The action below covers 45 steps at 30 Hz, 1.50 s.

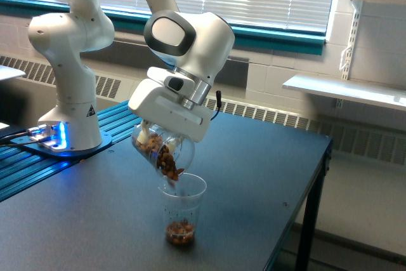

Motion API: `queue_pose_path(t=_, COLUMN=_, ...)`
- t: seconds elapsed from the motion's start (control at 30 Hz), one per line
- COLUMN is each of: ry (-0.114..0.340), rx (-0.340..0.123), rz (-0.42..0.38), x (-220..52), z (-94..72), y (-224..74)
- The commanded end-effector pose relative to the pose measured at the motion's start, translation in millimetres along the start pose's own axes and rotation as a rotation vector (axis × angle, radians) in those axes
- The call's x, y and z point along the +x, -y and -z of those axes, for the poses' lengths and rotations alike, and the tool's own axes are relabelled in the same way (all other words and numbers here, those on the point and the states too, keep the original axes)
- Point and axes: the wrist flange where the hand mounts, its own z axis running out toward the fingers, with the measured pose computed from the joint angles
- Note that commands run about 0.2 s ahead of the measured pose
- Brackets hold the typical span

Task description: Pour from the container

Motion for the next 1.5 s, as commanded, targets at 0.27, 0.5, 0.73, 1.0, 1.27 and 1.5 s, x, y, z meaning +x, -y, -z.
queue_pose_path(t=0.27, ry=0.007, rx=-0.014, rz=0.030, x=2.0, z=2.5, y=7.3)
queue_pose_path(t=0.5, ry=0.013, rx=-0.017, rz=0.040, x=1.3, z=1.7, y=9.1)
queue_pose_path(t=0.73, ry=0.012, rx=-0.021, rz=0.047, x=0.2, z=1.3, y=9.9)
queue_pose_path(t=1.0, ry=0.015, rx=-0.021, rz=0.040, x=1.5, z=1.2, y=9.6)
queue_pose_path(t=1.27, ry=0.015, rx=-0.018, rz=0.037, x=2.8, z=2.2, y=9.5)
queue_pose_path(t=1.5, ry=0.014, rx=-0.016, rz=0.040, x=2.1, z=2.4, y=9.4)
